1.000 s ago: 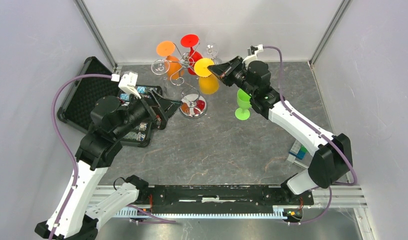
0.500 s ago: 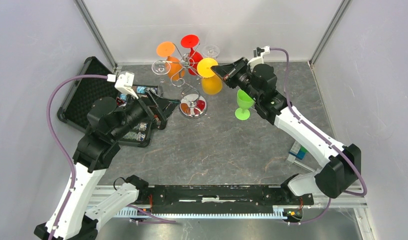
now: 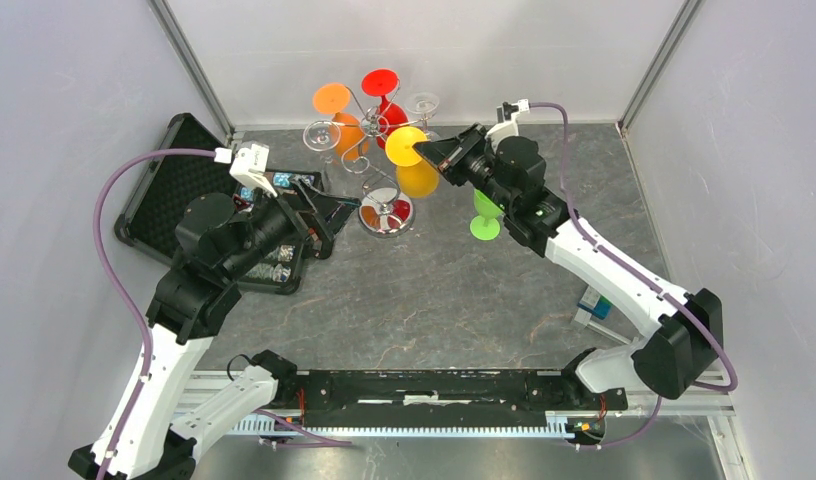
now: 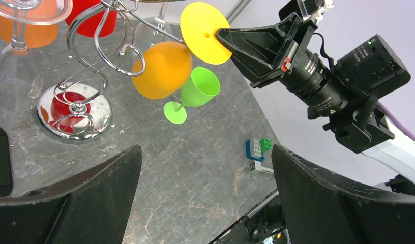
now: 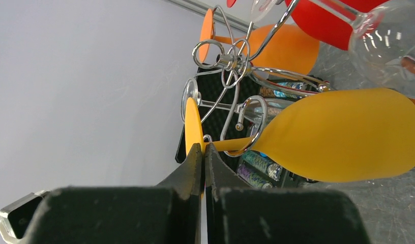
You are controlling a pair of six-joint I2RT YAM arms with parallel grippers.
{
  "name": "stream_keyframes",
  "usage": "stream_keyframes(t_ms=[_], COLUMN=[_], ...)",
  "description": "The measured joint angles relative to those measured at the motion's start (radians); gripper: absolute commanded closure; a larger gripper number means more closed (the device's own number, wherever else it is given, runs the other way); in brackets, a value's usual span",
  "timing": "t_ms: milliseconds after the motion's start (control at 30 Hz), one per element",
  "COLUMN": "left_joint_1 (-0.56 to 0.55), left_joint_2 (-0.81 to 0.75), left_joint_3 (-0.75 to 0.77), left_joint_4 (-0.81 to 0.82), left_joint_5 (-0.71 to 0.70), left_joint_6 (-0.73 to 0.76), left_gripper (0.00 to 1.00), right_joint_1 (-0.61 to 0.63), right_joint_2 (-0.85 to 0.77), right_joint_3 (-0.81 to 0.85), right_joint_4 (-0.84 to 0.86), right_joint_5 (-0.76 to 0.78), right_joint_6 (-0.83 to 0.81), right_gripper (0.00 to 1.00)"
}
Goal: Take the wine glass off the wine glass rack
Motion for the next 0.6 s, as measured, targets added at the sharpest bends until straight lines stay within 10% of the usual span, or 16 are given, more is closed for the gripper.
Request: stream_keyframes(t_ms=[600], left_joint_1=[0.000], left_joint_2=[-0.029], left_joint_3=[0.000], left_joint_4=[0.000], left_joint_5=[-0.027], left_joint_6=[0.013], left_gripper=[0.00], right_joint_1=[0.019], right_joint_2=[0.144], right_joint_3=[0.186], right_joint_4=[-0.071], right_joint_5=[0.097], right_joint_6=[-0.051], right_gripper=[1.00])
